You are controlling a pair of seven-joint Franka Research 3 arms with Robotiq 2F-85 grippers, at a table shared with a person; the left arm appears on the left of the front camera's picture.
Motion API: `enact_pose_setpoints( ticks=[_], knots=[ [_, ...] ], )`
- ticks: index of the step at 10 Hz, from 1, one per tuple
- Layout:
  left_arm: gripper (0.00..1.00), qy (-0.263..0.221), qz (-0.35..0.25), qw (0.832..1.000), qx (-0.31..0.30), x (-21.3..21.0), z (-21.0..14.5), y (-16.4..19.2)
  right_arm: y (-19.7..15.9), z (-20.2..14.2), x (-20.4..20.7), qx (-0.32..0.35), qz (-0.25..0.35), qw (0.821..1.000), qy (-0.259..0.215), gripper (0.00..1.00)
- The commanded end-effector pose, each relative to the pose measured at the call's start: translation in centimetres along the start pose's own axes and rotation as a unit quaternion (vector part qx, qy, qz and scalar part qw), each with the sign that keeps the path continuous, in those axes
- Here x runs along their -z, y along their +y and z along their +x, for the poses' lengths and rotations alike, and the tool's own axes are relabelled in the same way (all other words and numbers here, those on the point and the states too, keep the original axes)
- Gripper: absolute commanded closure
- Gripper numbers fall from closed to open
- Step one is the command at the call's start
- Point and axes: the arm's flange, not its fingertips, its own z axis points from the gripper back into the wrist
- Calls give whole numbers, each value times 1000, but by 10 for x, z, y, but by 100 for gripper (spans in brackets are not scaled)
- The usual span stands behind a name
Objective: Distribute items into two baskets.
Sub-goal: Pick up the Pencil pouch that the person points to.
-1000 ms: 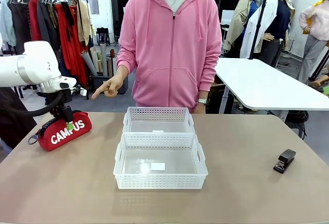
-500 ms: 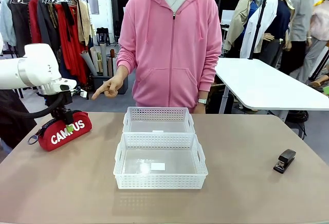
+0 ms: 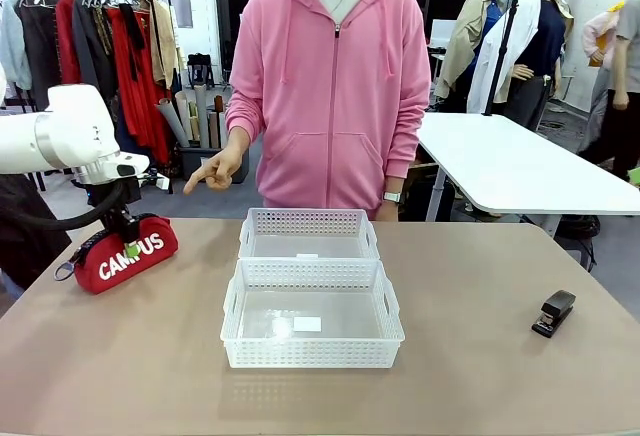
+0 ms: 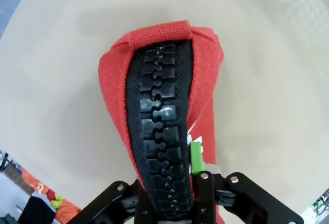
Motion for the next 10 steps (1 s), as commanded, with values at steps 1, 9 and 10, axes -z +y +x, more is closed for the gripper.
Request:
enact_pose_setpoints(
  ticks=[1, 9, 10],
  knots=[
    [100, -4, 3, 1000, -5, -1, -6, -4, 0, 0, 0, -2, -1, 1000, -2, 0],
    [100, -2, 1, 1000, -1, -2, 0, 0, 0, 0, 0, -2, -1, 1000, -2, 0],
    [100, -2, -1, 1000, -4, -2, -1, -1, 0, 0, 0, -2, -1, 1000, -2, 0]
  ],
)
